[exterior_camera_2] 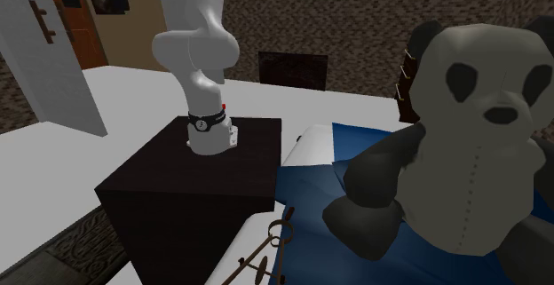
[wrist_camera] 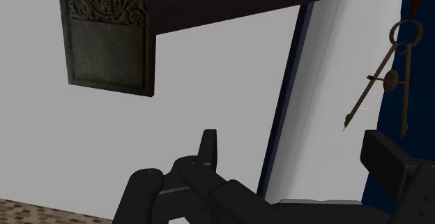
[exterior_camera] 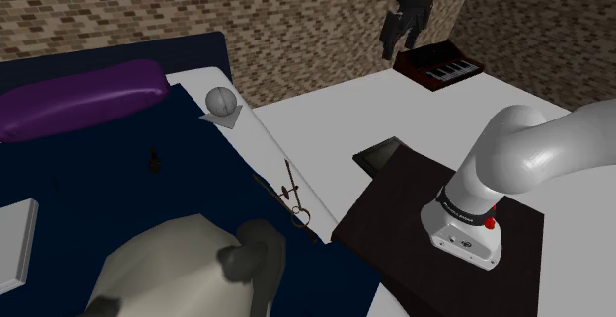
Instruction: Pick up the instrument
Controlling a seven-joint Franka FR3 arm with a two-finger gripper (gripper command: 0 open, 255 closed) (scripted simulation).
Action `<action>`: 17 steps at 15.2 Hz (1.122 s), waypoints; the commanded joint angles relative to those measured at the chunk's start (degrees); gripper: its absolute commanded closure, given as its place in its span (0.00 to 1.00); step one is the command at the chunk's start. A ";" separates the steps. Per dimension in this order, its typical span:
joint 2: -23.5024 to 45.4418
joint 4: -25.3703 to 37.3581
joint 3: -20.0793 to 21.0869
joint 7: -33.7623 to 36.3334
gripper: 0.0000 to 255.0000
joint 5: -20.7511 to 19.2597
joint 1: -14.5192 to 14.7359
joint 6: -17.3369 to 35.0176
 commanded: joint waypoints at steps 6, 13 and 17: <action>1.21 -6.83 3.91 5.44 0.00 2.91 1.20 6.98; 6.74 -13.61 9.79 12.93 0.00 7.08 3.30 18.02; 12.10 -15.82 13.33 17.21 0.00 9.18 4.44 24.98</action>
